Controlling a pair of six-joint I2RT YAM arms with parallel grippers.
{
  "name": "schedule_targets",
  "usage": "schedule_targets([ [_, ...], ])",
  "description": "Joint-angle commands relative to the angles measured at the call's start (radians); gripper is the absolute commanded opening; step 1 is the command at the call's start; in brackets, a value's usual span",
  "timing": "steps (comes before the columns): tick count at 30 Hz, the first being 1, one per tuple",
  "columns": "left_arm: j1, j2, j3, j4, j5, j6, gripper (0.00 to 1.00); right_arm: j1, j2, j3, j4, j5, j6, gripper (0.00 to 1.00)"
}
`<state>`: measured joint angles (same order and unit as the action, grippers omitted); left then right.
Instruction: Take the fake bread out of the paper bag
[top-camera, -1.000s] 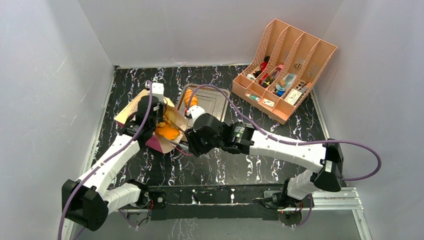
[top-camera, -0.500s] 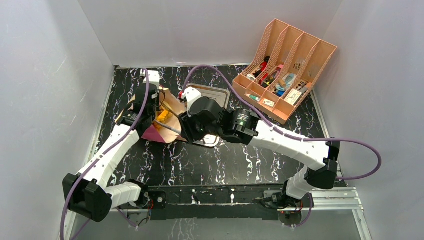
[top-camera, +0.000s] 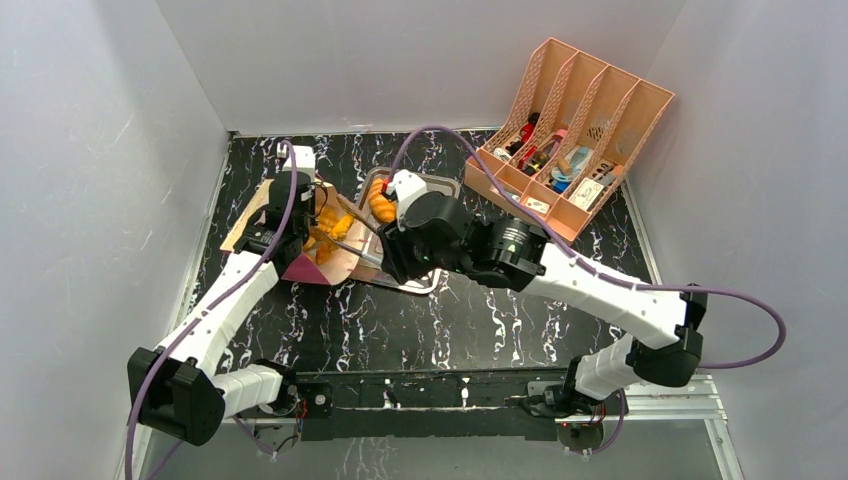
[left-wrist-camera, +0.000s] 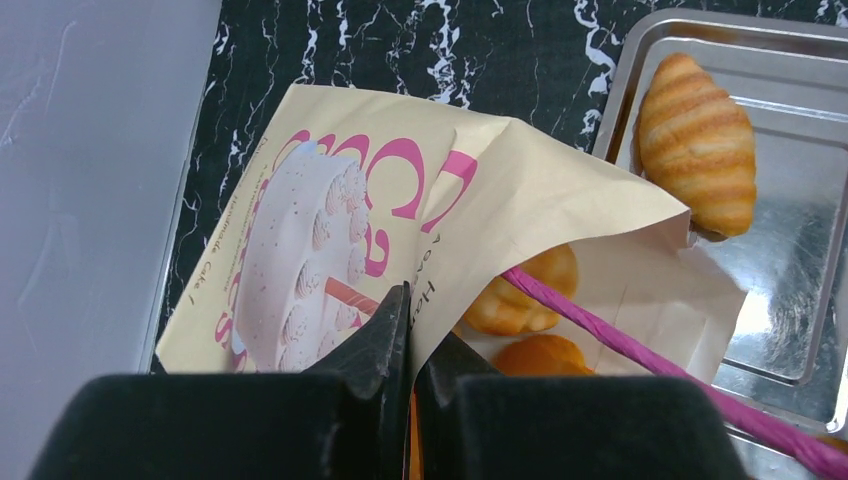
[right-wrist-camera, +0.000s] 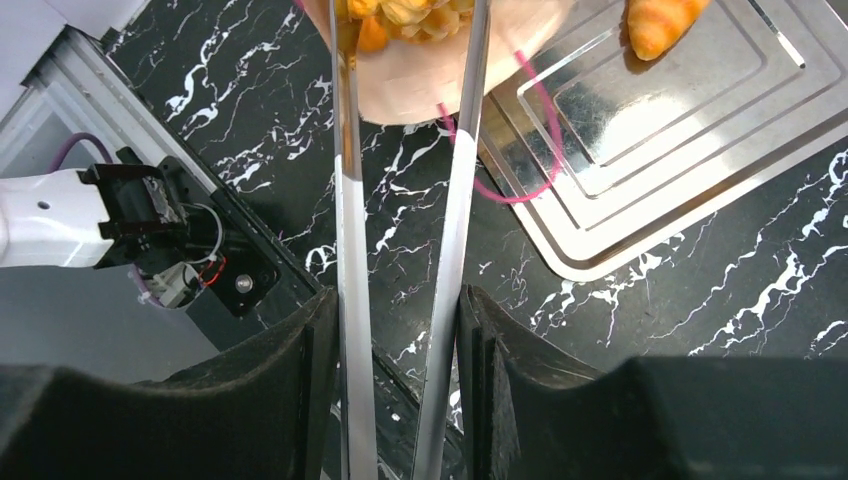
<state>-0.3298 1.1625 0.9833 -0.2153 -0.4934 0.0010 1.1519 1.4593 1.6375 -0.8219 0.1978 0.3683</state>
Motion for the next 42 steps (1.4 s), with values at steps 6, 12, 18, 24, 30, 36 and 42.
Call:
schedule_targets([
  [6,0.018,-0.041,-0.065,0.017,-0.007,-0.013,0.0,-0.018,-0.124,0.004,0.123,0.087,0.025,0.0],
  [12,0.018,-0.052,-0.082,0.021,-0.005,-0.016,0.0,-0.021,-0.144,0.028,0.131,0.121,0.027,0.0],
  [18,0.018,-0.072,-0.095,0.017,-0.013,-0.016,0.0,-0.023,-0.172,0.028,0.106,0.172,0.04,0.0],
  [24,0.017,-0.093,-0.1,0.008,-0.013,-0.025,0.0,-0.024,-0.237,-0.021,0.094,0.219,0.077,0.0],
  [30,0.018,-0.132,-0.103,-0.013,-0.01,-0.037,0.0,-0.024,-0.309,-0.086,0.077,0.265,0.135,0.0],
  [36,0.018,-0.169,-0.097,-0.034,0.008,-0.054,0.0,-0.024,-0.36,-0.197,0.06,0.296,0.209,0.0],
  [42,0.018,-0.198,-0.094,-0.041,0.025,-0.056,0.0,-0.024,-0.385,-0.26,0.039,0.302,0.285,0.0],
])
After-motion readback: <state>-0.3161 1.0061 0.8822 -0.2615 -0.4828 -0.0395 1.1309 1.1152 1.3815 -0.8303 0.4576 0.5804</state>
